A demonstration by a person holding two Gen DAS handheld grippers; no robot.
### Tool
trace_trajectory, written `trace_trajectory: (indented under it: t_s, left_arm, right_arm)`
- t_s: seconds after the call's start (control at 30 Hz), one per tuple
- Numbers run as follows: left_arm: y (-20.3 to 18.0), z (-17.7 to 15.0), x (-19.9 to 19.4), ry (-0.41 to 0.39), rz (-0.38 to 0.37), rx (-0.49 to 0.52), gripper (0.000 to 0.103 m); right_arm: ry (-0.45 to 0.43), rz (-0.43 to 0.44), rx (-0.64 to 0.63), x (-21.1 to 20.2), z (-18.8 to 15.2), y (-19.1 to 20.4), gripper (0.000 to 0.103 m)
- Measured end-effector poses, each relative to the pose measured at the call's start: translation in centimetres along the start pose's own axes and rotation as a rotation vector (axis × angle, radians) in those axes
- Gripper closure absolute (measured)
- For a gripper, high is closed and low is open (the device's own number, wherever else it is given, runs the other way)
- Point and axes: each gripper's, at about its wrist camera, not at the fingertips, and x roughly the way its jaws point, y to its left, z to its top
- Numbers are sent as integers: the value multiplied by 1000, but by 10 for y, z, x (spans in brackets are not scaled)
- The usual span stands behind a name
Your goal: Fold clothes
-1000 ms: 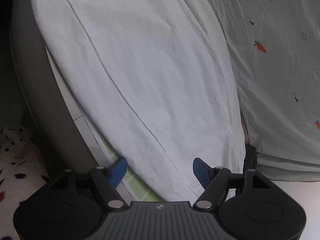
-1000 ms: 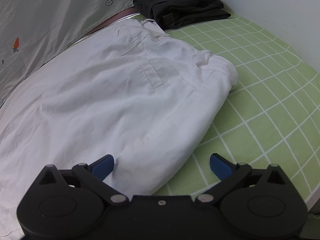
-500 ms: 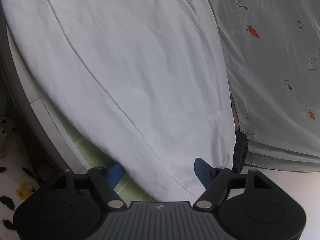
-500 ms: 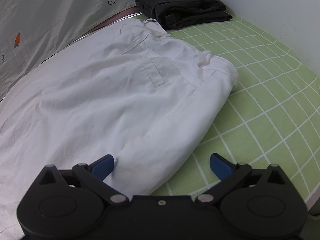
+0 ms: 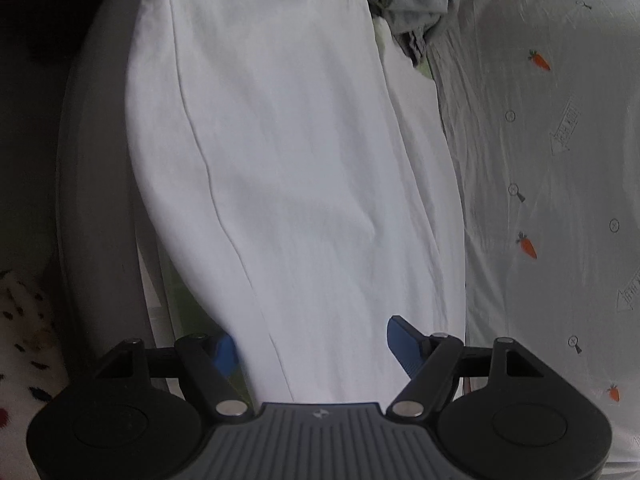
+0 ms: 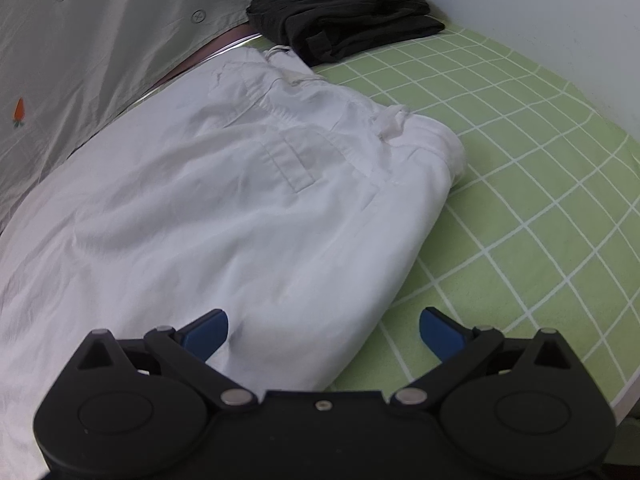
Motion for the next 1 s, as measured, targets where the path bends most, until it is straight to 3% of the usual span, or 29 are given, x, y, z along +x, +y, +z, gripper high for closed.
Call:
trace_trajectory:
  t_s: [0.2, 0.3, 0.4, 0.43, 0.5, 0.53, 0.57, 0.67, 0.8, 0.9, 1.0]
  left_arm:
    - [-5, 38, -3, -84, 18, -4, 28]
    - [-6, 56, 1, -99, 50, -4, 31]
    - [-7, 73, 4, -132, 83, 12, 39]
    - [-4, 80, 4, -124, 78, 1, 40]
    - [3, 94, 5, -102, 62, -36, 41]
    - [4, 100, 8, -91, 57, -55, 41]
    - [2, 105, 9, -87, 61, -56, 42]
    - [-7, 116, 10, -80, 81, -41, 51]
    - [-35, 125, 16, -66, 155, 157, 92]
    - [-57, 131, 11, -98, 140, 270, 92]
    - [-60, 140, 3, -158, 167, 236, 89]
  right_arm:
    - [-4, -18, 75, 3, 7, -1, 0]
    - [-21, -37, 138, 1, 7, -3, 9]
    - [-38, -73, 186, -3, 9, -3, 41]
    - [-39, -76, 207, -3, 10, -4, 56]
    - [-44, -60, 277, -4, 10, -11, 71]
    - [-49, -45, 313, -4, 9, -14, 83]
    - [-58, -41, 340, -5, 9, -16, 87]
    - [-94, -27, 401, -10, 6, -19, 95]
    - [-154, -29, 428, -21, 8, -12, 96]
    - [-215, -13, 461, -36, 13, -8, 97]
    - [-265, 0, 468, -50, 22, -1, 97]
